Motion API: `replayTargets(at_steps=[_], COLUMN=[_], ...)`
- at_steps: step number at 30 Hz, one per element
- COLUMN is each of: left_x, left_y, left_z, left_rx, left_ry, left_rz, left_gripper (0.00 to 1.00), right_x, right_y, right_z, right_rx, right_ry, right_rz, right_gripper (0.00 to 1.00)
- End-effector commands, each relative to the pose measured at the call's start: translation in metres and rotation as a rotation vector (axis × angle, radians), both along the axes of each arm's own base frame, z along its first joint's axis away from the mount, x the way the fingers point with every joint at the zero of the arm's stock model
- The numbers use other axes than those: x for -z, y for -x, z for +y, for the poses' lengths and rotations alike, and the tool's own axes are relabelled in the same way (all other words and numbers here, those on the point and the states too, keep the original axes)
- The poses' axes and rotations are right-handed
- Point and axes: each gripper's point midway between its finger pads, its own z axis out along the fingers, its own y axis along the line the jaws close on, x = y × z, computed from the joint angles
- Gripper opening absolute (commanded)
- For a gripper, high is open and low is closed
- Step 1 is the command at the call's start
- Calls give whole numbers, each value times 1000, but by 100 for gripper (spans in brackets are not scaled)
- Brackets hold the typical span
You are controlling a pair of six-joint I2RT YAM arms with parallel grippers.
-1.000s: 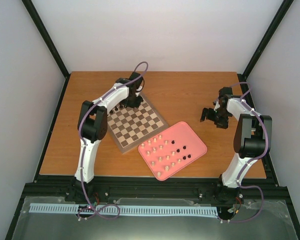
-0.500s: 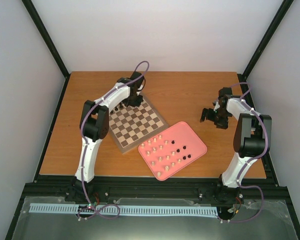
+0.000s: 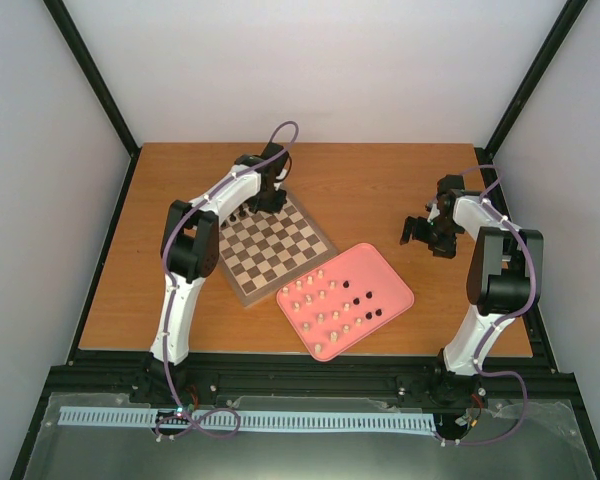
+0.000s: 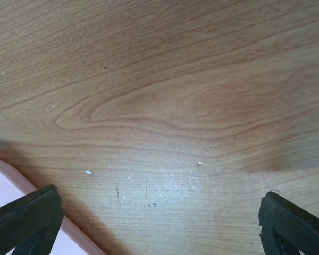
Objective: Set up the chess pieces on the board
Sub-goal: Place the chess piece on the chessboard.
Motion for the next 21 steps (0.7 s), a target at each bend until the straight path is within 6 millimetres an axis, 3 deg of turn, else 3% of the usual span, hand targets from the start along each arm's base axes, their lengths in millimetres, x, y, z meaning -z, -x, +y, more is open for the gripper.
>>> replayTargets(at_steps=[1,14,17,21], left_x=[-10,-24,-35,-69], left_y=[0,7,13,24], left_z=[-2,-2,-2,-3], left_rx=[-5,1,7,21], left_ry=[32,46,60,77], left_rz=[-10,-14,-16,-65], left_gripper=[20,25,29,44], right_x=[0,-2,-1,-1], right_y=[-4,-4,-4,-4], right_z=[2,2,2,3], right_rx=[-21,-20,-19,-21], right_ry=[3,1,-1,-2], right_rz=[-5,-11,-9,-10], right_gripper=[100,100,100,100])
